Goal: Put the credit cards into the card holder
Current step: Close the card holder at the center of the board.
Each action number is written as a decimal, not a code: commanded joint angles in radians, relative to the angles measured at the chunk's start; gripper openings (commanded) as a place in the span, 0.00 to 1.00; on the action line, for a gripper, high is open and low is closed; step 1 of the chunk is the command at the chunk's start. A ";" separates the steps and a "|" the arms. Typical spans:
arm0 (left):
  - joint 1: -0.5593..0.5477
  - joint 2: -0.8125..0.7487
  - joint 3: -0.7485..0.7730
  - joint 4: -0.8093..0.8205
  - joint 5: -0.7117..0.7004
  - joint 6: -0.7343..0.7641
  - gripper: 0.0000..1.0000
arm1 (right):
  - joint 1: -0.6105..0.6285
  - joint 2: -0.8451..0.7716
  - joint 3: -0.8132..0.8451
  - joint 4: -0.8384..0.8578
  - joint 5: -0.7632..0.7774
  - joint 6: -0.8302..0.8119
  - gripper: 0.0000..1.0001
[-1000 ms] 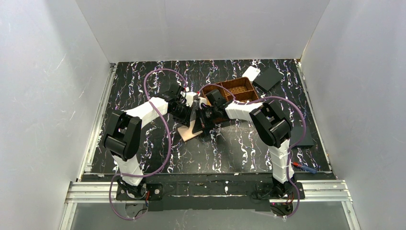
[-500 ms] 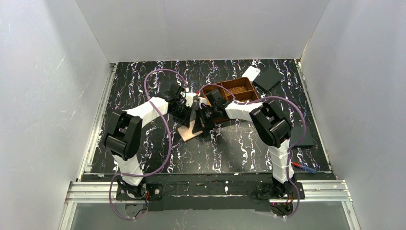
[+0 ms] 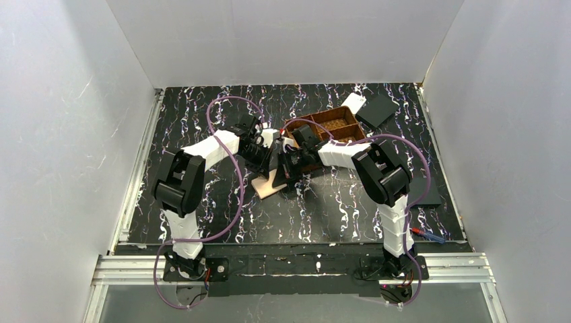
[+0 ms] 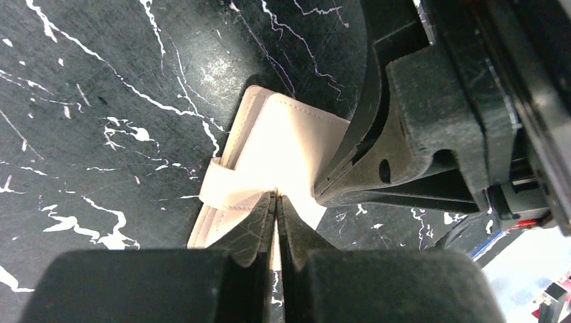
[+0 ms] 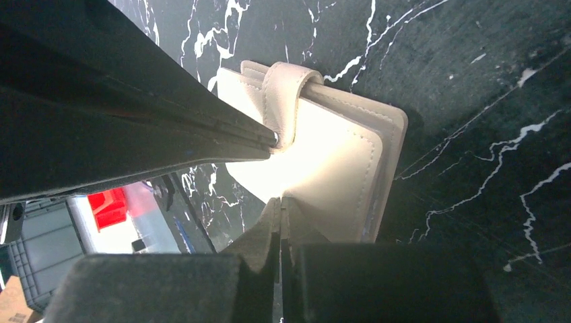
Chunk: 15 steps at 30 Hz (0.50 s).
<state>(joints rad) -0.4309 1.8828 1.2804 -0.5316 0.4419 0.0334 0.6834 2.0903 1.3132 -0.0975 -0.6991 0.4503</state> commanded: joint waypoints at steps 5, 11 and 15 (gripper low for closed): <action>-0.021 0.071 -0.024 -0.115 0.022 -0.023 0.00 | 0.003 0.035 0.040 0.036 0.061 0.004 0.01; -0.059 0.040 -0.118 -0.043 -0.063 -0.093 0.00 | 0.002 0.035 0.042 0.041 0.083 0.054 0.01; -0.082 0.053 -0.138 -0.009 -0.137 -0.142 0.00 | -0.001 0.036 0.037 0.036 0.104 0.062 0.01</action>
<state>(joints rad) -0.4442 1.8561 1.2304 -0.4770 0.3996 -0.0517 0.6819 2.0960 1.3205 -0.0986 -0.6849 0.4995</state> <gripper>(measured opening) 0.008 0.029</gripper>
